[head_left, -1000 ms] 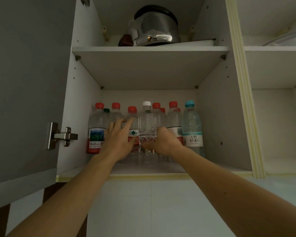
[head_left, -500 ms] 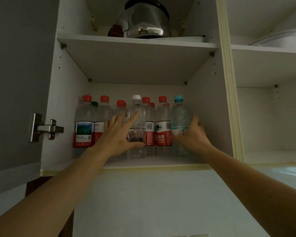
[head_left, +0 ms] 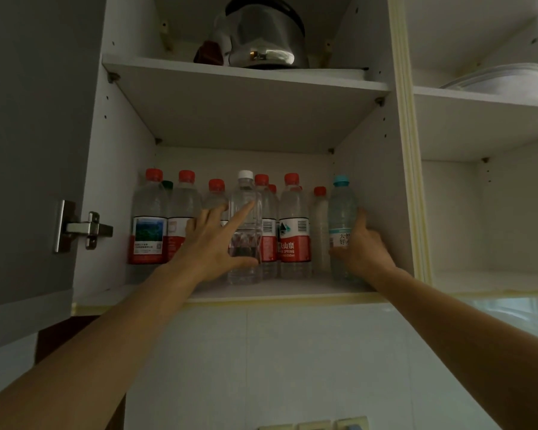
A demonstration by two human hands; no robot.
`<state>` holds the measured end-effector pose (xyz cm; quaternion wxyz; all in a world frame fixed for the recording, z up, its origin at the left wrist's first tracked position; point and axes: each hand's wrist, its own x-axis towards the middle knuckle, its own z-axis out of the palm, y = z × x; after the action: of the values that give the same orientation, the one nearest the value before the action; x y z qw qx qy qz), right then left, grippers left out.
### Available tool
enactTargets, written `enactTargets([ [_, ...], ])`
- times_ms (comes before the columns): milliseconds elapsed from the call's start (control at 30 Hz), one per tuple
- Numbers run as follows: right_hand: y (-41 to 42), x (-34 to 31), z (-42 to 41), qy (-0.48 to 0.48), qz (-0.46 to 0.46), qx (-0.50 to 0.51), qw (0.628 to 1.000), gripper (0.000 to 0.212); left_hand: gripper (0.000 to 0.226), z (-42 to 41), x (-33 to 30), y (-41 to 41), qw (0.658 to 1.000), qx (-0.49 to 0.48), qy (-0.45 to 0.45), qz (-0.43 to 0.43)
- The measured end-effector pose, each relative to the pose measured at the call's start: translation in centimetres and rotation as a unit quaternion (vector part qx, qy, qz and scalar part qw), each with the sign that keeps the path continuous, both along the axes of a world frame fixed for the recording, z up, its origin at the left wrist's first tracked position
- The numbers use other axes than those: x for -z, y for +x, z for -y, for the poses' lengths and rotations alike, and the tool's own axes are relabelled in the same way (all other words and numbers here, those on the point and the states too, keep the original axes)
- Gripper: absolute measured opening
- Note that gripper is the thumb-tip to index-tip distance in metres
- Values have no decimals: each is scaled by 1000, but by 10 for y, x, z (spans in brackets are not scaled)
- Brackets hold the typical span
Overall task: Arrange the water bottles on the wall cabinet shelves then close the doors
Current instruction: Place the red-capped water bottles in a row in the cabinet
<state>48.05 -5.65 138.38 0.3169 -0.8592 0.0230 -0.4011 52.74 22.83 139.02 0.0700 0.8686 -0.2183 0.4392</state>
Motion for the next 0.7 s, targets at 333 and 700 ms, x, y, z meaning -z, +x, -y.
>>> enactTargets([
  [333,-2,-3,-2,-268,-39,185,945,120,117,-3,1,3,1000,19,-4,-2],
  [700,8,2,5,-369,-44,234,899,114,118,-1,1,0,1000,17,-8,-11],
])
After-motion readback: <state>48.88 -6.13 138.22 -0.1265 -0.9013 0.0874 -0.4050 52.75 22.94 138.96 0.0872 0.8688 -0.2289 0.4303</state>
